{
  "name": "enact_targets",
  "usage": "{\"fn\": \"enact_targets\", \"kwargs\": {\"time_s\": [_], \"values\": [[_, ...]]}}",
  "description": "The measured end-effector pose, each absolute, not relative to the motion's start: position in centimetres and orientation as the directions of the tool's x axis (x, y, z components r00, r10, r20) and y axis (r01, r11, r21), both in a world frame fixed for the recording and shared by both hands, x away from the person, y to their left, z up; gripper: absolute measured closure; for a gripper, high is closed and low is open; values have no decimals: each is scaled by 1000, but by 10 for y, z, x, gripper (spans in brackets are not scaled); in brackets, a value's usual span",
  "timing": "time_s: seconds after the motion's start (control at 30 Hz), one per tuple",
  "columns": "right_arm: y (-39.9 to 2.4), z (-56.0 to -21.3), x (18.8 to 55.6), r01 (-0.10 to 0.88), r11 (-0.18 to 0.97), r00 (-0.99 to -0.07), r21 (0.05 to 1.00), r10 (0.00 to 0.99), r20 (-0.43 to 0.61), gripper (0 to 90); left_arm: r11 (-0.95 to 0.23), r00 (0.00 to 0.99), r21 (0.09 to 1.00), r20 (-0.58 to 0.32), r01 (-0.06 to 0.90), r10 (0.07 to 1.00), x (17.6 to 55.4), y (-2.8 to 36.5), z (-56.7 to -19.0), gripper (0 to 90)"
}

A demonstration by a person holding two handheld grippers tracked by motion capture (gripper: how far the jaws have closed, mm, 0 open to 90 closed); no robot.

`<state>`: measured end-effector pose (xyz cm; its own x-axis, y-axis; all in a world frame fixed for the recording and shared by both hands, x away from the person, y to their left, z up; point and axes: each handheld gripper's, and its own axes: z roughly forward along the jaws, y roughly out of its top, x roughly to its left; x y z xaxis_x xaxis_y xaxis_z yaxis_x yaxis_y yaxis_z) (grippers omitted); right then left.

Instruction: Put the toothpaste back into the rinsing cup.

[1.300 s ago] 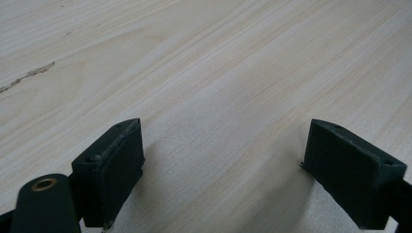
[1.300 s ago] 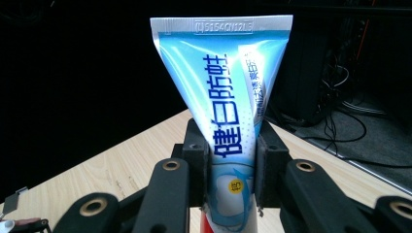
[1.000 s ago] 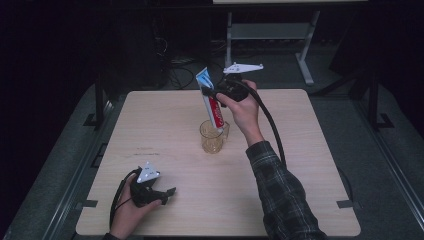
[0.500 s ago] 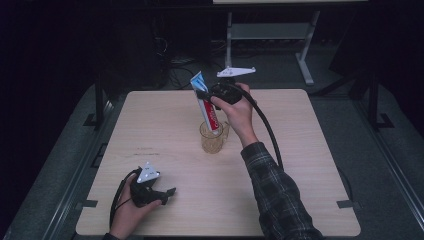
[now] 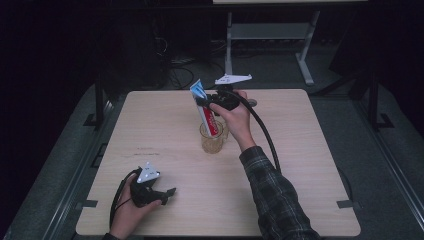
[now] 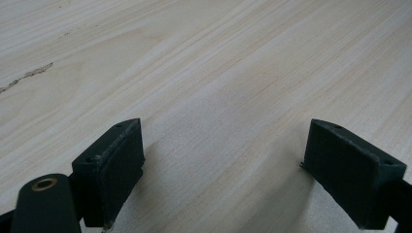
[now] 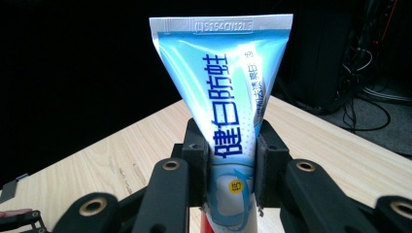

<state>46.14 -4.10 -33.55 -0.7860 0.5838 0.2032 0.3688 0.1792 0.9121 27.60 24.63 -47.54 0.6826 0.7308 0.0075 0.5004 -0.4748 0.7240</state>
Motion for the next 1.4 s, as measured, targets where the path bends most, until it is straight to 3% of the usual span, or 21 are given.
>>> {"fn": "enact_targets", "kwargs": {"time_s": [1.4], "values": [[-49,-376,458,417,230,-778,879,590,214,703,-475,684,724,8,499,730,276,246,-475,134]]}}
